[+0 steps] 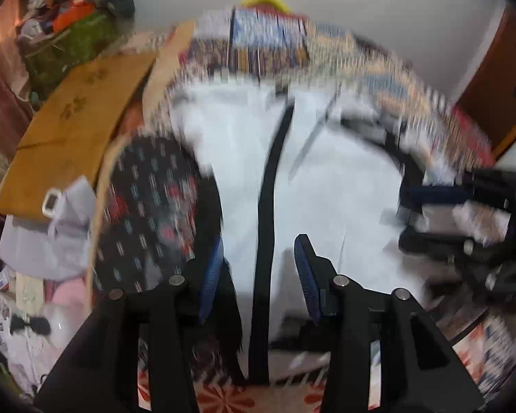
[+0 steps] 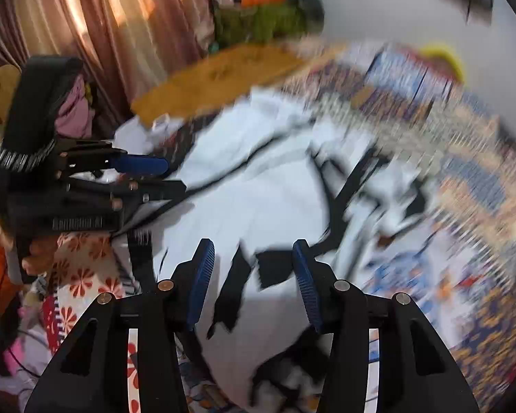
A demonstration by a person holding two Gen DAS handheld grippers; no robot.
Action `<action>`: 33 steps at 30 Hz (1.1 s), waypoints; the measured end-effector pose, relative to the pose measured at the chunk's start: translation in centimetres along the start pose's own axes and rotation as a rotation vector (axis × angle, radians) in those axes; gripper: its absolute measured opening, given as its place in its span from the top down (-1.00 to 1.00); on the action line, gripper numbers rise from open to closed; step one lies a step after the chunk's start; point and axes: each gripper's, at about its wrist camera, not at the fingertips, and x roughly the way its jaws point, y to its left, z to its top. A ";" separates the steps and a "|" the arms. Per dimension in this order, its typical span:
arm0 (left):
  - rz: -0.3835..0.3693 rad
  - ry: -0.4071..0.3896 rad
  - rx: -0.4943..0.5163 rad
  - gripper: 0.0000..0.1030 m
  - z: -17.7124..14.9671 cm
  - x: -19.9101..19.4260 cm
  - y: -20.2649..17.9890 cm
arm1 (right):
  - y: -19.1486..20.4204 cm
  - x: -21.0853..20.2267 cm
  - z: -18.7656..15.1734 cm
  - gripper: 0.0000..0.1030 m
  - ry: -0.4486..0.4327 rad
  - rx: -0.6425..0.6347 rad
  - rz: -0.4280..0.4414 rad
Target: Fold small clothes
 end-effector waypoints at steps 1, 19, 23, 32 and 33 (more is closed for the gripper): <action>0.010 0.035 0.006 0.16 -0.9 0.8 0.0 | -0.3 1.0 -0.5 0.15 0.040 0.014 0.002; 0.045 -0.096 -0.047 0.09 4.1 -2.1 4.0 | -2.9 -1.5 4.0 0.15 -0.079 0.013 -0.001; 0.014 -0.075 -0.064 0.19 8.5 1.5 3.3 | -4.0 2.5 7.6 0.15 -0.046 0.015 0.015; 0.096 0.008 -0.083 0.29 8.7 7.9 5.2 | -6.9 9.0 7.7 0.16 0.142 -0.023 -0.051; 0.141 0.006 -0.064 0.29 8.6 7.8 4.9 | -7.0 8.7 7.4 0.17 0.142 -0.024 -0.057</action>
